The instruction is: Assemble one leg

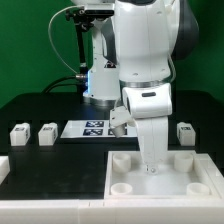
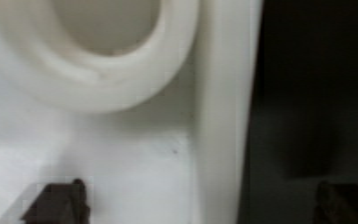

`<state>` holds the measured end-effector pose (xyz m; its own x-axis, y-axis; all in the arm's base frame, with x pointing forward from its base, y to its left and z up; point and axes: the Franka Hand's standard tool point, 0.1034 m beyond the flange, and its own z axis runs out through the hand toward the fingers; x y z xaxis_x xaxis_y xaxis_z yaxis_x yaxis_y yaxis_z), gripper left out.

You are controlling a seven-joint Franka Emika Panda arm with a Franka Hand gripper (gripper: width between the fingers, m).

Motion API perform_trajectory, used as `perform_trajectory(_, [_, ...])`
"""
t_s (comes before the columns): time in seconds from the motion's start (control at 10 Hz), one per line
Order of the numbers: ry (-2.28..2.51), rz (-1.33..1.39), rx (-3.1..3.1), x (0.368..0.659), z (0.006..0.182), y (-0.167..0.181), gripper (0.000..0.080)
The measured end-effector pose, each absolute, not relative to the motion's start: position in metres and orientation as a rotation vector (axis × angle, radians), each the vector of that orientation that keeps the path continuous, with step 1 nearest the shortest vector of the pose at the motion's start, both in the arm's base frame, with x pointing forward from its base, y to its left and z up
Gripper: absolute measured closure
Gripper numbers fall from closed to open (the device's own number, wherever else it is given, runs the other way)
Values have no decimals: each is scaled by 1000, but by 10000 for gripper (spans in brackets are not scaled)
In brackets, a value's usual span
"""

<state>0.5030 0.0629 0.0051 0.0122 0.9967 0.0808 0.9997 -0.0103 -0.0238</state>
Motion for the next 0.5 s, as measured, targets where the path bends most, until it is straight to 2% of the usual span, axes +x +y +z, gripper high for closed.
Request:
perform_trajectory(0.3, [-2131,-65,-2210,503,8,64,151])
perform_trajectory(0.5, [-1966,-64,-2386,490,35,82,151])
